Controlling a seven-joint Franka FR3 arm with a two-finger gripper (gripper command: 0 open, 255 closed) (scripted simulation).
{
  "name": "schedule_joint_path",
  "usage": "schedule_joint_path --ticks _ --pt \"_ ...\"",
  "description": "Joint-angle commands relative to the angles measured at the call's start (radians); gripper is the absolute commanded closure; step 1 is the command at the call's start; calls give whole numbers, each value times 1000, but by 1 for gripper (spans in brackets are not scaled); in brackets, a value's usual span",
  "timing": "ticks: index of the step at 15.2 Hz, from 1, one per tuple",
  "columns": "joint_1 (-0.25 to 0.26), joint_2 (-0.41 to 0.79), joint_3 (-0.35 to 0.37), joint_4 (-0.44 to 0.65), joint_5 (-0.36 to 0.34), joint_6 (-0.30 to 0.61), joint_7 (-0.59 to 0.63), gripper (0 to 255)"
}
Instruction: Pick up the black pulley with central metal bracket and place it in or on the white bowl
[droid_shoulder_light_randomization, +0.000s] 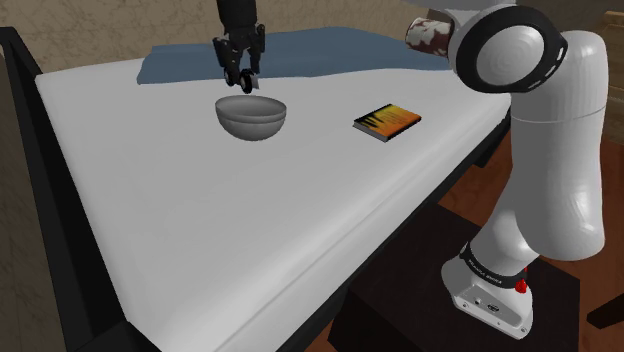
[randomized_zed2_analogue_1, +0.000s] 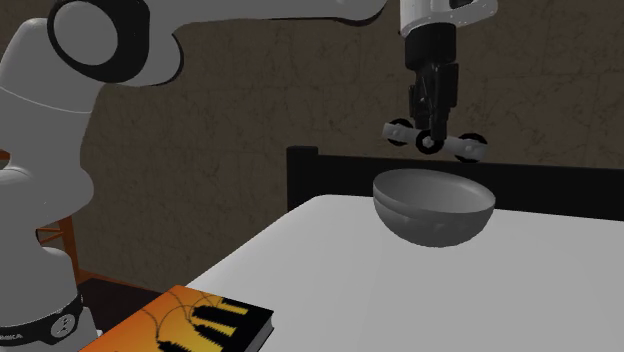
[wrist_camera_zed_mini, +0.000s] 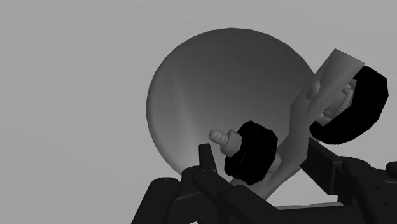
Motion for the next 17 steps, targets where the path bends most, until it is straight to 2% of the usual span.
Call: schedule_joint_path --ticks 1,8,16,17 --pt "-5 -19 1 -58 3 40 5 255" --pt "-18 -64 3 -226 9 162 18 255" --pt "-18 -64 3 -226 9 162 18 255" --pt "-18 -64 3 -226 9 162 18 0"
